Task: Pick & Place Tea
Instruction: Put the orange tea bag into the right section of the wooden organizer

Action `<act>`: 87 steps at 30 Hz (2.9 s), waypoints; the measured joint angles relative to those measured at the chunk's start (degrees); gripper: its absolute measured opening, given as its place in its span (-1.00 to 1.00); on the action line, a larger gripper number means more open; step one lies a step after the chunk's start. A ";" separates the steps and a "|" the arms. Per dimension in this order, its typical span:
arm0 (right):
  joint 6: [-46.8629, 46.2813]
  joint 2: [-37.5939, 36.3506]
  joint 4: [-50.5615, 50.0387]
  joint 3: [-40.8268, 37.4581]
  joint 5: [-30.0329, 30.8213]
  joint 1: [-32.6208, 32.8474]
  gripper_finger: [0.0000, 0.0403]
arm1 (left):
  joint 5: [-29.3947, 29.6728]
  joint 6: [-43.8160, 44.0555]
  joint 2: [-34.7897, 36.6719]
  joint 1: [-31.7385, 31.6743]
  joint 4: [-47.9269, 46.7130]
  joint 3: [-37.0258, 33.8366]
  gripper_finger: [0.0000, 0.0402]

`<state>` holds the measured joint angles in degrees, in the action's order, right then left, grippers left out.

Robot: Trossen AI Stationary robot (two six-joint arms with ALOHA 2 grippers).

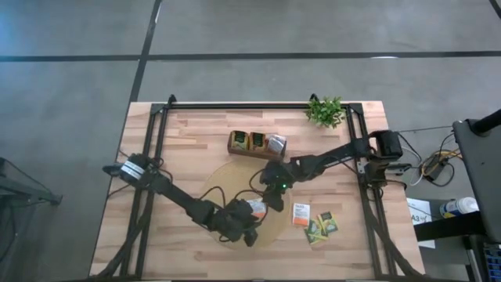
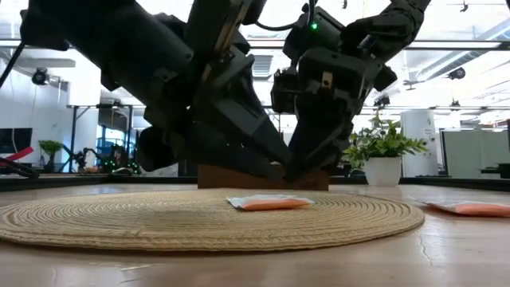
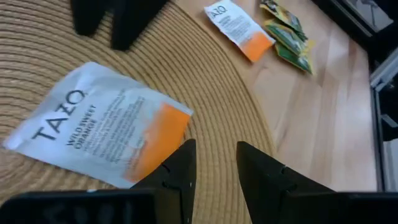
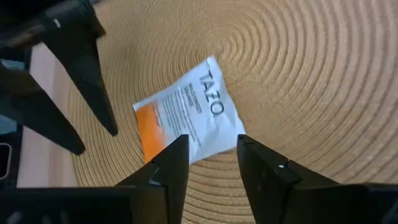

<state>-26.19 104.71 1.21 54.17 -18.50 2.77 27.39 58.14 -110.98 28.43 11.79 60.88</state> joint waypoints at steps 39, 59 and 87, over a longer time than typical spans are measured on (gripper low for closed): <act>3.08 7.09 6.00 2.05 -3.60 1.64 -0.32 | -5.07 -3.25 -4.48 -3.59 -1.51 -0.74 -0.45; 9.89 6.42 -4.13 8.27 -2.67 1.59 -0.60 | -3.82 -3.27 -4.48 -3.73 -1.84 -1.17 -0.45; 11.43 6.49 -4.09 9.03 -4.28 0.39 -0.69 | -2.97 -2.54 -4.48 -3.61 -1.77 -1.17 -0.45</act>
<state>-14.76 111.21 -2.88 63.20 -22.79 3.16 24.42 55.60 -115.46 24.82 10.01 59.70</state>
